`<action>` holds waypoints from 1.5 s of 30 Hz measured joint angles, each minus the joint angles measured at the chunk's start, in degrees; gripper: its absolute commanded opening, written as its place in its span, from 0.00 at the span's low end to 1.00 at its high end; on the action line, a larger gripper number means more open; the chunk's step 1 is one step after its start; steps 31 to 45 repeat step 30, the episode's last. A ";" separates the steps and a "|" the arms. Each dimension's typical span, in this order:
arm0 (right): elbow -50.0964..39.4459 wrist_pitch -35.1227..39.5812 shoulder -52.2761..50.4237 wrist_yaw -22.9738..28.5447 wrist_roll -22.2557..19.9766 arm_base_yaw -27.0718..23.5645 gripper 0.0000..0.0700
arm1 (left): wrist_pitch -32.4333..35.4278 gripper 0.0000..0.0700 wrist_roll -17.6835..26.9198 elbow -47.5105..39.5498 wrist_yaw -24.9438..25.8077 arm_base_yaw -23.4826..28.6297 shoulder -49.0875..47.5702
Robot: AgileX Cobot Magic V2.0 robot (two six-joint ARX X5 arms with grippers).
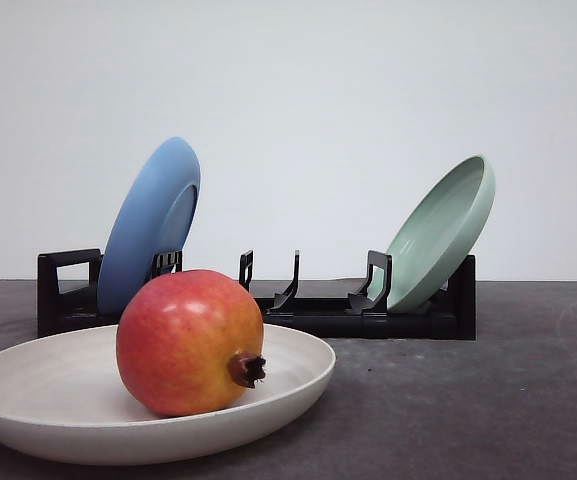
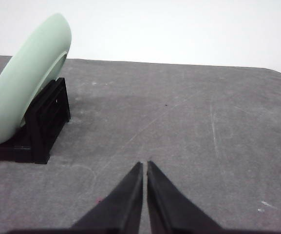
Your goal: Place pomegranate in white plate
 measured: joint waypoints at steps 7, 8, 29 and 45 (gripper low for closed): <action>0.00 0.00 0.00 0.00 0.00 0.00 0.01 | 0.00 0.00 0.00 0.00 0.00 0.00 0.00; 0.00 0.00 0.00 0.00 0.00 0.00 0.01 | 0.00 0.00 0.02 0.00 0.00 0.00 0.00; 0.00 0.00 0.00 0.00 0.00 0.00 0.01 | 0.00 0.00 0.00 0.00 0.00 0.00 0.00; 0.00 0.00 0.00 0.00 0.00 0.00 0.01 | 0.00 0.00 0.00 0.00 0.00 0.00 0.00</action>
